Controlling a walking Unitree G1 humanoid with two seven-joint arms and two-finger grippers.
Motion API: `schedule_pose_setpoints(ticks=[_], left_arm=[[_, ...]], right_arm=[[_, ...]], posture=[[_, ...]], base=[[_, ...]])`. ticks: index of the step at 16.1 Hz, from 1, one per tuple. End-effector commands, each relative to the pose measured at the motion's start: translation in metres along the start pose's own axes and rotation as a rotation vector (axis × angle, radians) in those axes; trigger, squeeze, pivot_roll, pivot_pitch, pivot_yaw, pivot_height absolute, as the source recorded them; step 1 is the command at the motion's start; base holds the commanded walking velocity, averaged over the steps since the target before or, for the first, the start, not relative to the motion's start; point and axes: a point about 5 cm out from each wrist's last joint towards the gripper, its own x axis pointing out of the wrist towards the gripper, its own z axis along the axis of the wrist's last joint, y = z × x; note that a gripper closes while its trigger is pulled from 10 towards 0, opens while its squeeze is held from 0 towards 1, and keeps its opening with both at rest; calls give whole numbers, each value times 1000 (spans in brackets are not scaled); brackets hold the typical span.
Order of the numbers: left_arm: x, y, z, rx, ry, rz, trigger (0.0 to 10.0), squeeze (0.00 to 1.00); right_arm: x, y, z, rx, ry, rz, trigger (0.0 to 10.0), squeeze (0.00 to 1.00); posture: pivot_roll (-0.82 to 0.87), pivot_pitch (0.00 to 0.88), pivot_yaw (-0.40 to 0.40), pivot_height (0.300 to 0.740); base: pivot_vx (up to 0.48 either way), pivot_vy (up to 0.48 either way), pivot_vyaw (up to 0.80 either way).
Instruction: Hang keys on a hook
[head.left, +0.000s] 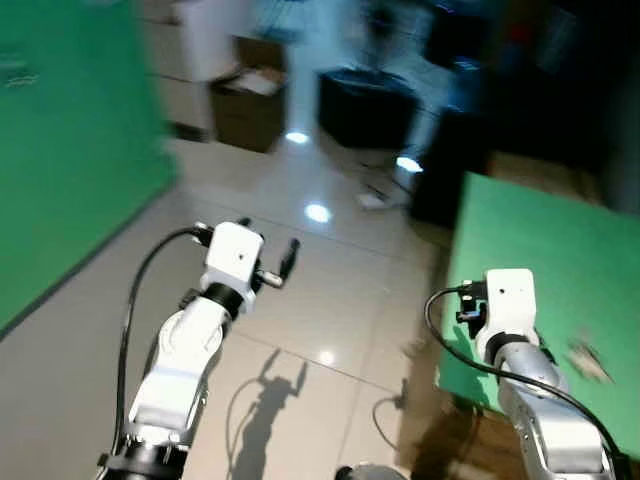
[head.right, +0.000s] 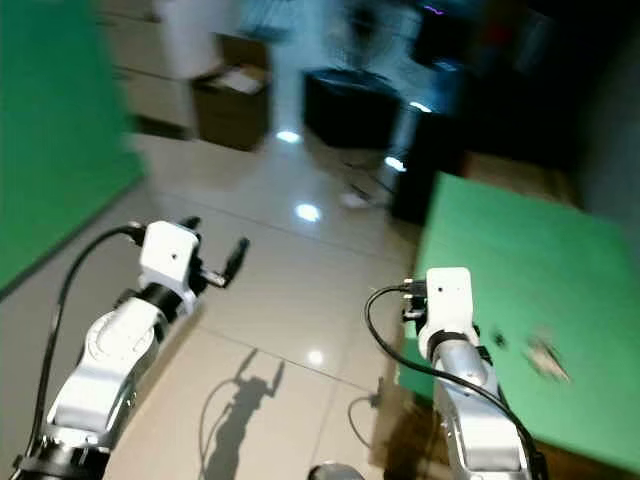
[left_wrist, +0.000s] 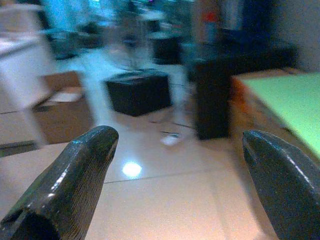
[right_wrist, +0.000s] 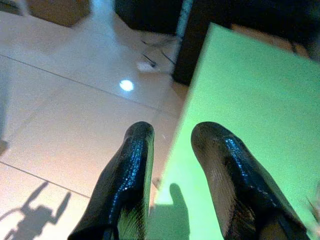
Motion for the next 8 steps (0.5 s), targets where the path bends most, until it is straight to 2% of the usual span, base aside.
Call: schedule_pose_setpoints(ticks=[1,8], left_arm=[[-2,2,-1,2,-1,-9,10000,0],[-9,16,-11,-3,38,72,10000,0]], right_arm=[[0,1,2,-9,-12,-9,10000,0],[7,6,12,2,-54,7,10000,0]], posture=[[-169,0,-17,740],[-141,0,-34,740]], base=[[0,0,-800],[0,0,-800]])
